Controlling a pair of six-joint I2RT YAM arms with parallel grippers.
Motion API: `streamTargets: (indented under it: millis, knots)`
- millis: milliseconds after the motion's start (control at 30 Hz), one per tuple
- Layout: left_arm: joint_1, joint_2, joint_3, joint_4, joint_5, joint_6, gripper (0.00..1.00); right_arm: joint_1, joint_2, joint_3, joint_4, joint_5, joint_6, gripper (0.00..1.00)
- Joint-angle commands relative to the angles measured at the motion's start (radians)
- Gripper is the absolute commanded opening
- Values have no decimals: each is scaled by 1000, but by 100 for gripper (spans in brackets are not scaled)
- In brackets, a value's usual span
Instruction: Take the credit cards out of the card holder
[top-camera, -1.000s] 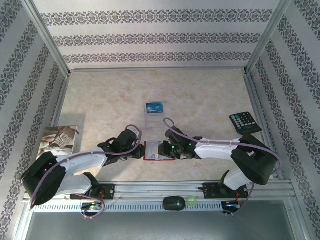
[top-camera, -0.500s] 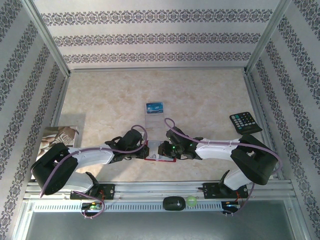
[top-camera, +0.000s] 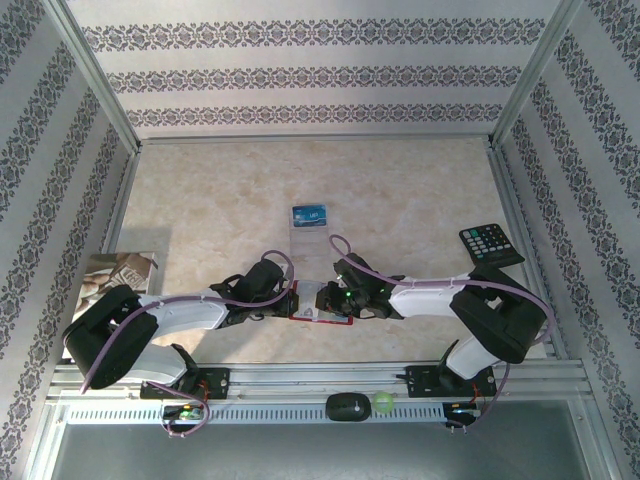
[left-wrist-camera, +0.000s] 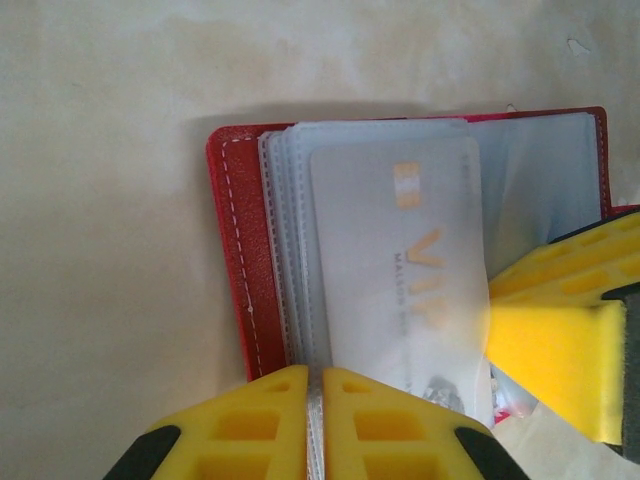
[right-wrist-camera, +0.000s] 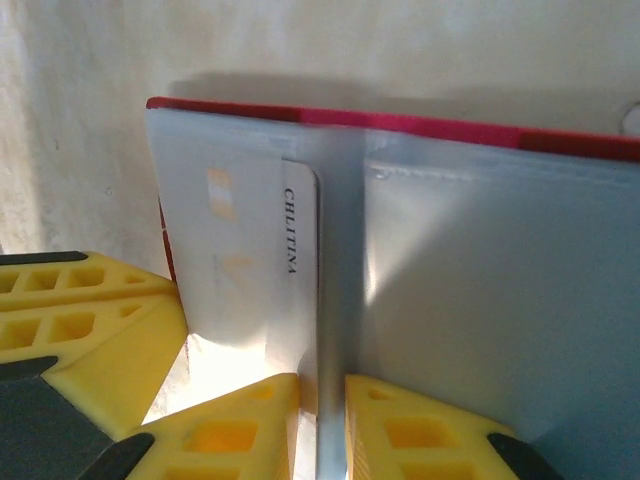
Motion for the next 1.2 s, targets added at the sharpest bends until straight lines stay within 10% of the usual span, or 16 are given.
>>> streamTargets:
  millis: [0, 600, 1167]
  knots:
    - [-31, 43, -21, -37, 31, -12, 12, 1, 44, 0, 79, -14, 19, 20]
    - [-40, 82, 1, -14, 78, -26, 7, -4, 53, -22, 145, -14, 49, 10]
    - [-33, 51, -18, -29, 45, -40, 4, -9, -155, -82, -201, 197, 24, 0]
